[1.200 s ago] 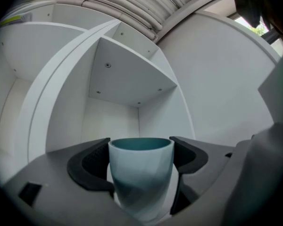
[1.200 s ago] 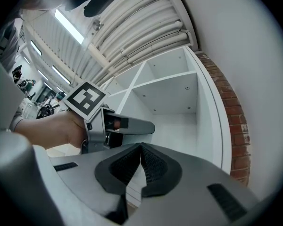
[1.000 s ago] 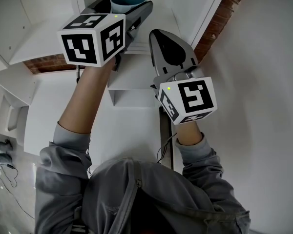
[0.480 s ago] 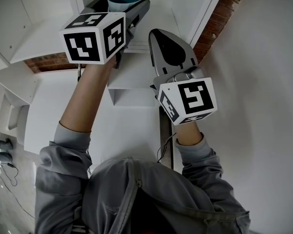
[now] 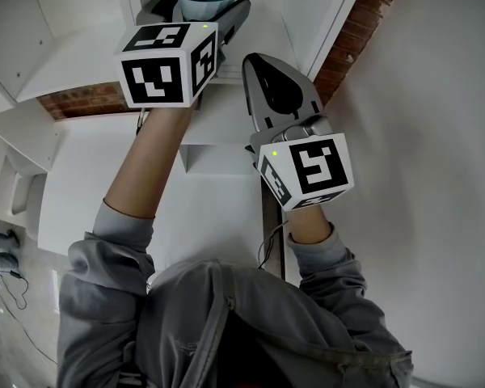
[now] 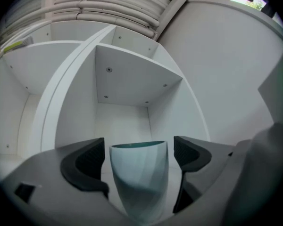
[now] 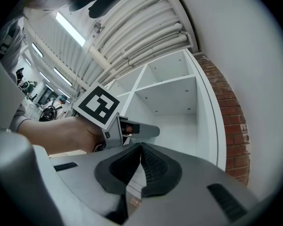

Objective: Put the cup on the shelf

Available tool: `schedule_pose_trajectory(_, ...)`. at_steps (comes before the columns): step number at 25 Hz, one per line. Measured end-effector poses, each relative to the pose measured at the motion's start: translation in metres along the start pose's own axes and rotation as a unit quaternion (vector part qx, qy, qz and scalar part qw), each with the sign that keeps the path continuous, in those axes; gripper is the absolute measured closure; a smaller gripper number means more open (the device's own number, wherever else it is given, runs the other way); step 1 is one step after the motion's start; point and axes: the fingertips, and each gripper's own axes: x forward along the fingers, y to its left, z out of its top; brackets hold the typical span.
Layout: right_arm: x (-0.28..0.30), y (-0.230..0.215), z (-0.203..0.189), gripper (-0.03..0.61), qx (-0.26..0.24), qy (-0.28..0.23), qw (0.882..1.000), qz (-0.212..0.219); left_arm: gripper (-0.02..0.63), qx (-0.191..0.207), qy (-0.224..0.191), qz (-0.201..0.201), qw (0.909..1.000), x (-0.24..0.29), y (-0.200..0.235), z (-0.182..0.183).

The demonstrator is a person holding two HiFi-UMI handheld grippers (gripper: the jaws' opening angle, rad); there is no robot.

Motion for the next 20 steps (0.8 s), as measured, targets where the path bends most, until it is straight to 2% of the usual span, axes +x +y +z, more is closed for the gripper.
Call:
schedule_pose_trajectory(7, -0.006, 0.002, -0.002, 0.551, 0.003, 0.004, 1.000, -0.006, 0.166, 0.000, -0.007, -0.003, 1.0000, -0.022, -0.010, 0.002)
schedule_pose_trajectory(12, -0.012, 0.004, -0.005, 0.551, 0.011, 0.010, 1.000, -0.015, 0.173, 0.027, -0.027, -0.012, 0.9992, -0.060, -0.020, 0.010)
schedule_pose_trajectory(13, -0.013, 0.004, -0.006, 0.551, 0.014, 0.011, 1.000, -0.017, 0.223, 0.029, -0.034, -0.016, 0.9989, -0.068, -0.022, 0.011)
schedule_pose_trajectory(15, -0.015, 0.004, -0.006, 0.551, 0.018, 0.013, 1.000, -0.021, 0.415, 0.028, -0.046, -0.030, 0.9981, -0.086, -0.028, 0.013)
schedule_pose_trajectory(20, -0.022, 0.014, -0.003, 0.551, 0.027, 0.009, 0.999, -0.034, 0.580, 0.037, -0.043, -0.044, 0.9974, -0.120, -0.034, 0.000)
